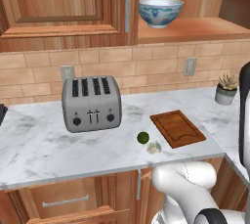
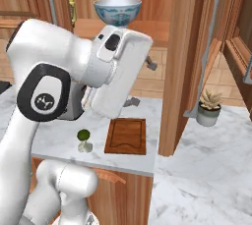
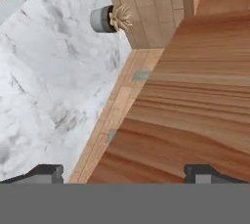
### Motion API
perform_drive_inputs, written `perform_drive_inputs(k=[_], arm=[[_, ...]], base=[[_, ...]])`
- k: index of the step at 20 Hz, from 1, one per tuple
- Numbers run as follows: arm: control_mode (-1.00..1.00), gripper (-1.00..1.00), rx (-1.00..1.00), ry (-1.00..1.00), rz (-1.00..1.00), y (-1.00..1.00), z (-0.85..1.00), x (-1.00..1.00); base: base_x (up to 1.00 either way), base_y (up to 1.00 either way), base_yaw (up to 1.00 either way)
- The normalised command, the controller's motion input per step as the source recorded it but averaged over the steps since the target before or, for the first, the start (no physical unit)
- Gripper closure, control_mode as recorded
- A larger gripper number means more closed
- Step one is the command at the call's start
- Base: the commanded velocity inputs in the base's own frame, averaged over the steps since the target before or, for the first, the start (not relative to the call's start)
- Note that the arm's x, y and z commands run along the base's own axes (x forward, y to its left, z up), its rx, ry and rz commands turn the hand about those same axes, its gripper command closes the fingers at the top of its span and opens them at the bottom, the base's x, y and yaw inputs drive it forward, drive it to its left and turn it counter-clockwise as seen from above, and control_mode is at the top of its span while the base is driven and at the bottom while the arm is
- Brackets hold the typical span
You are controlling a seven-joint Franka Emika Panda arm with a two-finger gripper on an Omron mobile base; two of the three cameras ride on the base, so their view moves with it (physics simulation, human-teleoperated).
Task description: Open the cabinet. Place the bowl and condiment on the counter. Then place the lime and garlic on the cutting board.
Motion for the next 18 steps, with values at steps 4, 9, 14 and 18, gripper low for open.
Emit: perform_drive_inputs(k=[4, 9, 14, 18], arm=[[-1.00, -1.00, 0.56, -0.05, 0.25, 0.92, -0.13, 0.03], [-1.00, -1.00, 0.62, -0.05, 0.19, 1.00, 0.00, 0.33], [-1.00, -1.00, 0.59, -0.13, 0.01, 1.00, 0.01, 0.55], [-1.00, -1.00, 0.45, -0.25, -0.18, 1.00, 0.11, 0.26]], base=[[0.00, 0.00, 0.00], [0.00, 0.00, 0.00], [0.00, 0.00, 0.00], [0.00, 0.00, 0.00]])
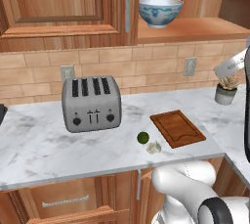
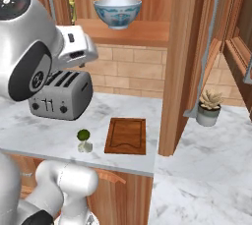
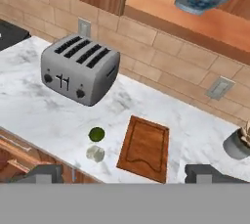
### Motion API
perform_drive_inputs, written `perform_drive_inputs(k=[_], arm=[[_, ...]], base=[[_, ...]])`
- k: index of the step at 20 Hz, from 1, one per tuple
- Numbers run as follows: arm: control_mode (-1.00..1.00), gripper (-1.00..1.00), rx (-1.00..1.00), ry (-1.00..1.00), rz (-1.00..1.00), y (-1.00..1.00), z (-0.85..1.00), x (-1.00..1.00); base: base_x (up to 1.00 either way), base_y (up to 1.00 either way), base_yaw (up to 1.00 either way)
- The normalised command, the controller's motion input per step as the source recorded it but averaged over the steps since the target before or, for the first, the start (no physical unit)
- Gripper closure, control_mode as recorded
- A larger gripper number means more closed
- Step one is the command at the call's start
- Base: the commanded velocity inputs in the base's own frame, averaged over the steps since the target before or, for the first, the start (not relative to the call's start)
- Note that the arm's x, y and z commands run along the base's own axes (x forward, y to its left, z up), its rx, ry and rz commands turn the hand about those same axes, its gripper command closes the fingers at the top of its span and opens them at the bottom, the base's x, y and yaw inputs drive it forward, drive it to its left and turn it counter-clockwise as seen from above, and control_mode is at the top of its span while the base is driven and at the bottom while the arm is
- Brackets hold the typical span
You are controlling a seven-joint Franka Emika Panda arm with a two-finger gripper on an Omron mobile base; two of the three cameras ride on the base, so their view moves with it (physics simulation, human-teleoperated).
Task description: Open the cabinet. Place the bowl and condiment on the counter. Then place the lime and garlic on the cutting board.
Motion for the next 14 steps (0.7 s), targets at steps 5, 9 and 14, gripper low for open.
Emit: perform_drive_inputs(k=[5, 9, 14], arm=[[-1.00, -1.00, 0.31, -0.24, -0.37, 0.84, 0.19, -0.07], [-1.00, -1.00, 0.01, 0.03, -0.03, 0.14, -0.01, -0.07], [-1.00, -1.00, -0.02, 0.00, -0.23, 0.80, 0.63, 0.24]], base=[[0.00, 0.00, 0.00], [0.00, 0.00, 0.00], [0.00, 0.00, 0.00]])
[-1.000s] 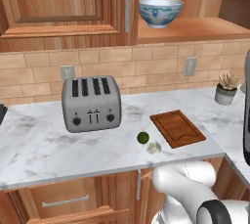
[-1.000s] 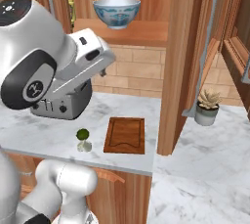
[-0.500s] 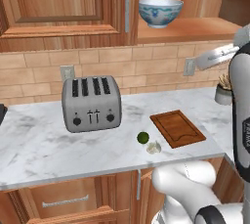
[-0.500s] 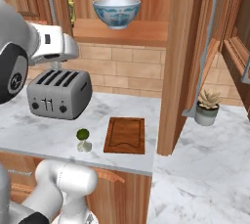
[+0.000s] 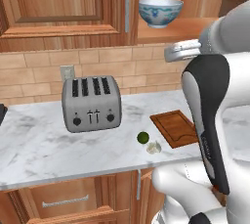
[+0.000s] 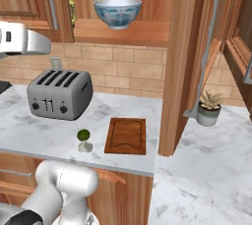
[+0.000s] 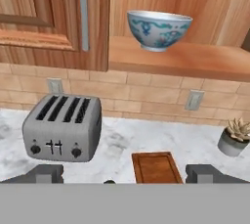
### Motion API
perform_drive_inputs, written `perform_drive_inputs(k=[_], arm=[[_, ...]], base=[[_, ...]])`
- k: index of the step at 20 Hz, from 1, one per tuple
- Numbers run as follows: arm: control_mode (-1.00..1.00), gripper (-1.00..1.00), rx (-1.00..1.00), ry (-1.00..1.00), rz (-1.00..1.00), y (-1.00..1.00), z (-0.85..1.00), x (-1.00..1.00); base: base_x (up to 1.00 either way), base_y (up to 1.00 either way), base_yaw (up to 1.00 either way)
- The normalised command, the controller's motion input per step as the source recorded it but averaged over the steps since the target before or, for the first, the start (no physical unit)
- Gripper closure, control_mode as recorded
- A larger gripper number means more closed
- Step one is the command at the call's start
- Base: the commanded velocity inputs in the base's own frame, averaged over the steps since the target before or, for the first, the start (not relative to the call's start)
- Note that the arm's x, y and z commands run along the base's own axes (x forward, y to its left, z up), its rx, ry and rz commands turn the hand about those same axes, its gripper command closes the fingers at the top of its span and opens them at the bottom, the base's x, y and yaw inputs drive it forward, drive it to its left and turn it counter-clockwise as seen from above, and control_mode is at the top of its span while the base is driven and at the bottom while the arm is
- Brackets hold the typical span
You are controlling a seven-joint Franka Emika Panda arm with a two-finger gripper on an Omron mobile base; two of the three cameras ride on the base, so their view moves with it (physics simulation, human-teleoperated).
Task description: Open the cabinet. Place the bowl and condiment on the counter. Then place the lime and garlic on the cutting board.
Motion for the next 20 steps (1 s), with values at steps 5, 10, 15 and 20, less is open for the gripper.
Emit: perform_drive_inputs(k=[5, 10, 15, 20], arm=[[-1.00, -1.00, 0.00, 0.00, -0.17, 0.75, 0.29, 0.46], [-1.00, -1.00, 0.01, 0.02, -0.04, 0.01, -0.01, 0.89], [-1.00, -1.00, 0.01, 0.00, 0.01, 0.03, -0.03, 0.96], [-1.00, -1.00, 0.00, 0.00, 0.06, 0.26, -0.01, 0.73]], base=[[0.00, 0.00, 0.00], [0.00, 0.00, 0.00], [0.00, 0.00, 0.00], [0.00, 0.00, 0.00]])
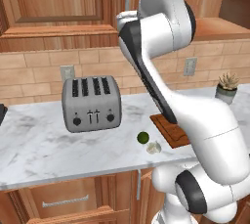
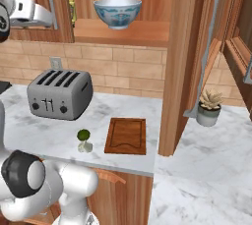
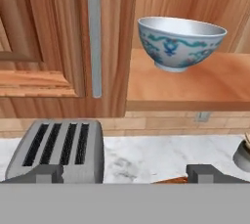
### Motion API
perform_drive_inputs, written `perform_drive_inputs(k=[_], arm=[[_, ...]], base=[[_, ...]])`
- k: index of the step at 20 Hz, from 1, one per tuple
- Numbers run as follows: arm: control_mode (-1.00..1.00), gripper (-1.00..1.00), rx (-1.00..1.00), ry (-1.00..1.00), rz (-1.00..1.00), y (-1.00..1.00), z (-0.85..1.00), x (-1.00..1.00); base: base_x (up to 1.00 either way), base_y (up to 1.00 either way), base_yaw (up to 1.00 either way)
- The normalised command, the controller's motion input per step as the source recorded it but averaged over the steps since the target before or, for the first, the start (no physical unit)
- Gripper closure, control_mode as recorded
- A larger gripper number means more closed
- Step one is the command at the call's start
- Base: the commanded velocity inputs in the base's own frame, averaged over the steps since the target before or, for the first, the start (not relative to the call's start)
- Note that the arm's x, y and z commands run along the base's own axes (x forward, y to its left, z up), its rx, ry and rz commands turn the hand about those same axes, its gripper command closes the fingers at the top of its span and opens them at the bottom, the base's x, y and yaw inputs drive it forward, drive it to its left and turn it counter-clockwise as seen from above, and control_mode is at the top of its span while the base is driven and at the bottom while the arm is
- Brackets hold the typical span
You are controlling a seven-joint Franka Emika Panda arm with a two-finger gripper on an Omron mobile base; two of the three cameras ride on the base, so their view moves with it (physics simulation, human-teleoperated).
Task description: Open the cabinet. Place the bowl and condiment on the counter. Then place the lime and garlic on the cutting board.
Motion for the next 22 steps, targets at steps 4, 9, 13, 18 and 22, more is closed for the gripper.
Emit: perform_drive_inputs(k=[4, 9, 13, 18, 22], arm=[[-1.00, -1.00, 0.00, 0.00, 0.00, 0.24, 0.00, 0.75], [-1.00, -1.00, 0.00, 0.00, 0.00, 0.00, 0.00, 0.77], [-1.00, -1.00, 0.00, 0.00, 0.00, 0.00, 0.00, 0.66], [-1.00, -1.00, 0.00, 0.00, 0.00, 0.12, -0.03, 0.60], [-1.00, -1.00, 0.00, 0.00, 0.00, 0.17, -0.04, 0.65]], base=[[0.00, 0.00, 0.00], [0.00, 0.00, 0.00], [0.00, 0.00, 0.00], [0.00, 0.00, 0.00], [0.00, 0.00, 0.00]])
